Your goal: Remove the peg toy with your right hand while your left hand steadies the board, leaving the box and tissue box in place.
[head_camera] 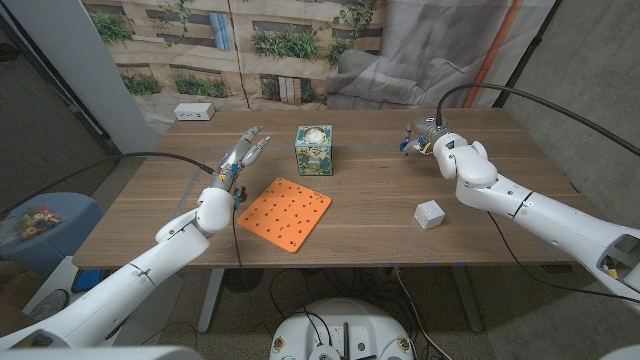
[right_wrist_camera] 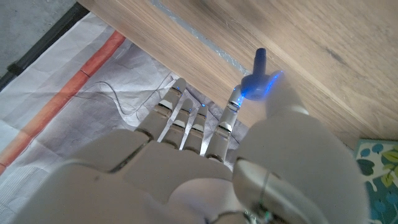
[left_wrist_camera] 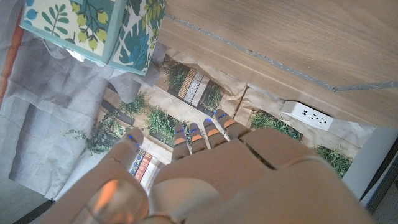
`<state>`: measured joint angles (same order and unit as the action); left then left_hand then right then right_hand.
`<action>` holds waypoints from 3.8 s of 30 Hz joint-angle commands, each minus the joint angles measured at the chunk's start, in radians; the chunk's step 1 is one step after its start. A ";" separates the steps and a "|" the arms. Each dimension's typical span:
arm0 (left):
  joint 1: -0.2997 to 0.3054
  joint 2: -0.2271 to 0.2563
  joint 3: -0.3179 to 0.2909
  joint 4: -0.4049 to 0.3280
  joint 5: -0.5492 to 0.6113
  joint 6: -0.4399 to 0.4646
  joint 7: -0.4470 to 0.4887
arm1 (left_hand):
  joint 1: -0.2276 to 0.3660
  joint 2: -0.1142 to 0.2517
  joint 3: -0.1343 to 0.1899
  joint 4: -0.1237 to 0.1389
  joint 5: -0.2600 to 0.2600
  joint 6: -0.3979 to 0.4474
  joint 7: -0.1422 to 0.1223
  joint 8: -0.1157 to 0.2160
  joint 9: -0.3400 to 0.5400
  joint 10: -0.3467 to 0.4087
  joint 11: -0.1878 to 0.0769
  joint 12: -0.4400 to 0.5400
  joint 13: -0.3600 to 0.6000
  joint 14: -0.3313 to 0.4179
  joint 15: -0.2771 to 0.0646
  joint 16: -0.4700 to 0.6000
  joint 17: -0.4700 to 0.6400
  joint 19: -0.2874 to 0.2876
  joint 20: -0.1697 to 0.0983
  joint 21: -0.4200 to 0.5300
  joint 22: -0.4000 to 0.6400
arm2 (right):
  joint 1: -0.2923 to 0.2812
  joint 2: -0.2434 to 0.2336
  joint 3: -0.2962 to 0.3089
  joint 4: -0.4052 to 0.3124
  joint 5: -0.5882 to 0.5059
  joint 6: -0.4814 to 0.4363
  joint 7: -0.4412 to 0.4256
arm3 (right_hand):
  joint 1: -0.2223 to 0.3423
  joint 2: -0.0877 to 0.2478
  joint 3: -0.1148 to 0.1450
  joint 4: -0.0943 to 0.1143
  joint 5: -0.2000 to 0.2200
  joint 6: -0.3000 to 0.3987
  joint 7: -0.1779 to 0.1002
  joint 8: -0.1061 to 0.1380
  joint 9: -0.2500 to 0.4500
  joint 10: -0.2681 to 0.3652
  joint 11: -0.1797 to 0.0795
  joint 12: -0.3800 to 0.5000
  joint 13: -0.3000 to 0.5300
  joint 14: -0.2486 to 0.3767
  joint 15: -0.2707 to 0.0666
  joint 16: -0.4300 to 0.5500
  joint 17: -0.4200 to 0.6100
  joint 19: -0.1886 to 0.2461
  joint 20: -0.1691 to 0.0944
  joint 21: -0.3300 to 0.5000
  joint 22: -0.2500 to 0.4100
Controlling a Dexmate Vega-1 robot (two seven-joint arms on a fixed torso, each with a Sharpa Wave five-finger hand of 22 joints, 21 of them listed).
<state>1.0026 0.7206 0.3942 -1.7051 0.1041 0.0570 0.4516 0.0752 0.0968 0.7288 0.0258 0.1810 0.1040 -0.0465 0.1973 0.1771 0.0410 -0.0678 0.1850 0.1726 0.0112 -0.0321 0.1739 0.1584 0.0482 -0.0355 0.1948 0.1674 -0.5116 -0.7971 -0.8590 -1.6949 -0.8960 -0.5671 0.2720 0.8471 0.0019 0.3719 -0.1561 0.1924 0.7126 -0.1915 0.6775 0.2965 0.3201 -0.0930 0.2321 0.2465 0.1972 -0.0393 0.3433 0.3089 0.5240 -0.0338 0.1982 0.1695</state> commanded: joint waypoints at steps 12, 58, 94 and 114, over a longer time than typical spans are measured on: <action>-0.061 -0.104 -0.009 0.167 -0.215 -0.152 -0.011 | 0.010 0.068 0.002 -0.009 0.000 0.018 0.008 -0.002 -0.002 0.008 -0.002 0.004 -0.001 0.011 -0.032 0.002 0.004 0.013 -0.075 0.004 0.002 | 0.054 0.067 -0.058 0.173 -0.089 0.002 0.046 | 0.003 0.008 -0.001 -0.003 0.006 0.036 -0.031 0.006 0.028 0.009 -0.005 0.001 0.000 0.009 -0.040 0.004 0.003 0.015 -0.001 0.006 0.004; -0.105 -0.148 0.017 0.268 -0.339 -0.232 -0.063 | 0.003 0.076 0.009 -0.007 0.002 0.032 0.018 -0.009 -0.002 0.016 0.003 0.004 -0.001 0.015 -0.024 0.001 0.006 0.018 -0.070 0.000 0.002 | 0.089 0.068 -0.085 0.188 0.022 -0.008 0.106 | -0.051 -0.040 -0.036 0.007 -0.009 -0.223 -0.028 -0.102 0.000 -0.119 0.041 -0.032 0.012 -0.065 0.030 -0.038 0.015 -0.042 0.042 -0.011 0.004; -0.140 -0.181 0.017 0.359 -0.387 -0.303 -0.095 | 0.006 0.078 0.006 -0.014 0.000 0.021 0.018 -0.017 -0.002 -0.001 0.010 -0.002 -0.001 0.006 -0.019 -0.002 0.006 0.016 -0.064 -0.003 0.002 | 0.019 0.003 0.064 0.071 0.301 0.007 0.070 | -0.250 -0.074 -0.094 0.042 -0.008 -0.670 0.088 -0.312 -0.058 -0.383 0.147 -0.039 0.027 -0.244 0.156 -0.125 0.024 -0.230 0.111 -0.019 0.003; -0.185 -0.229 0.008 0.515 -0.422 -0.470 -0.145 | 0.004 0.082 0.003 -0.011 0.000 0.024 0.021 -0.016 -0.002 0.001 0.012 0.000 -0.001 -0.006 -0.017 -0.004 0.008 0.011 -0.064 -0.006 0.002 | -0.146 0.031 0.292 0.103 0.737 0.229 -0.280 | -0.309 -0.063 -0.105 0.044 -0.014 -0.795 0.110 -0.416 -0.100 -0.399 0.096 -0.034 0.003 -0.281 0.096 -0.137 0.008 -0.277 0.052 -0.017 -0.002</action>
<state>0.8407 0.5116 0.4081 -1.2643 -0.2985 -0.3379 0.3330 0.0751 0.0967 0.7329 0.0134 0.1816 0.1249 -0.0285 0.1808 0.1726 0.0441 -0.0571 0.1850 0.1725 0.0172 -0.0328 0.1738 0.1605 0.0606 -0.0372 0.1948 0.1674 -0.5796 -0.7879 -0.6723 -1.6159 -0.3648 -0.4615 0.1718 0.5459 -0.0718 0.2714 -0.1105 0.1817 -0.0755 -0.0783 0.2680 0.1976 -0.0768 0.0139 0.1966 0.2510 -0.0814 0.0706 0.2102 0.3184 0.2472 0.0283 0.1812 0.1674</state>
